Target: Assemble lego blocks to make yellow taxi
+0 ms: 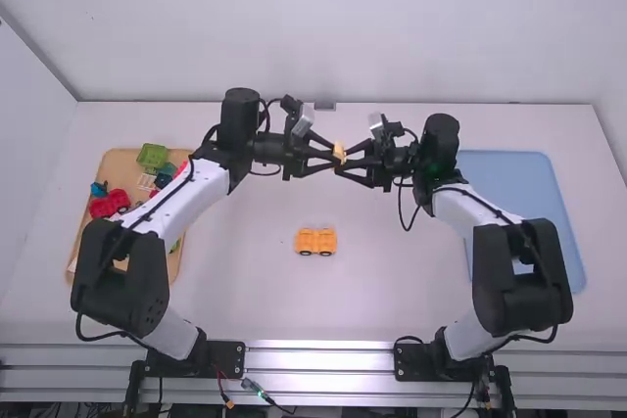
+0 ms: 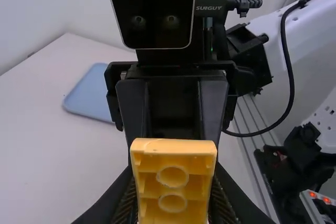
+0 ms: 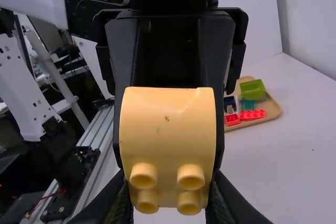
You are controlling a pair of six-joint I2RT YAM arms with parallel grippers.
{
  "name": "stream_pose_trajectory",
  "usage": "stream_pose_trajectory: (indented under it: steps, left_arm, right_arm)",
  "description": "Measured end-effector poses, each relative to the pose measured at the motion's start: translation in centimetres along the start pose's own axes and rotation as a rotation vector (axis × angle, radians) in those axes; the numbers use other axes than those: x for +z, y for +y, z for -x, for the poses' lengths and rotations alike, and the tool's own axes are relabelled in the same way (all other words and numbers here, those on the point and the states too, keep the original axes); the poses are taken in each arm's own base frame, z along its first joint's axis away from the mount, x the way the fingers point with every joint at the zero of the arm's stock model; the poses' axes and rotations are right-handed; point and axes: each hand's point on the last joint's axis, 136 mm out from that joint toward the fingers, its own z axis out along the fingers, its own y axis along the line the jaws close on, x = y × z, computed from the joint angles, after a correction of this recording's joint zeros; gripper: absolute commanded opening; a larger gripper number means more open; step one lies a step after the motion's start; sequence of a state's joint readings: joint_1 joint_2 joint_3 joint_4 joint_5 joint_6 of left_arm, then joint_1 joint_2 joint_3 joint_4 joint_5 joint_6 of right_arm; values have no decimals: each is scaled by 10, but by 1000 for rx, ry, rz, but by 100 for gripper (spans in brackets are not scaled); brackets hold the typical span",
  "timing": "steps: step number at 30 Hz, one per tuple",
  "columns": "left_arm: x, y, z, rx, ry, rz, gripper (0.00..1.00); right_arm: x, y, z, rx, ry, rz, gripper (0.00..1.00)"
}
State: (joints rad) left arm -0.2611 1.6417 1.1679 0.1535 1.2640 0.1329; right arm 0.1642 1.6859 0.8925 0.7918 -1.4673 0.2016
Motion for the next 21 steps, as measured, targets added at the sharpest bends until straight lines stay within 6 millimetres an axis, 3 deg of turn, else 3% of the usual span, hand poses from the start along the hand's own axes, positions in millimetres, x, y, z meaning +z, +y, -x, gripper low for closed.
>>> stream_pose_trajectory:
  steps: [3,4,5,6,7,8,13,18,21]
  left_arm:
    - [0,0,0,-3,0,-1,44]
    - [0,0,0,7,-1,-1,47]
    - [0,-1,0,2,-1,-5,71]
    - [0,-1,0,2,-1,-5,71]
    - [0,-1,0,10,-1,-8,89]
    - [0,-2,0,10,-1,-9,96]
    - [1,-2,1,10,-1,-11,99]
    - [-1,0,2,21,-7,-4,99]
    - [-7,5,1,7,-7,18,100]
  right_arm:
    - [0,0,0,1,0,1,10]
    - [0,0,0,2,1,3,10]
    - [1,2,0,2,2,9,8]
    - [1,2,0,2,2,9,8]
    - [1,2,0,1,2,10,8]
    - [1,2,0,0,2,10,8]
    - [1,2,0,0,2,9,9]
    - [-2,-4,1,6,-5,-23,0]
    - [-9,-20,-4,84,-14,-107,0]
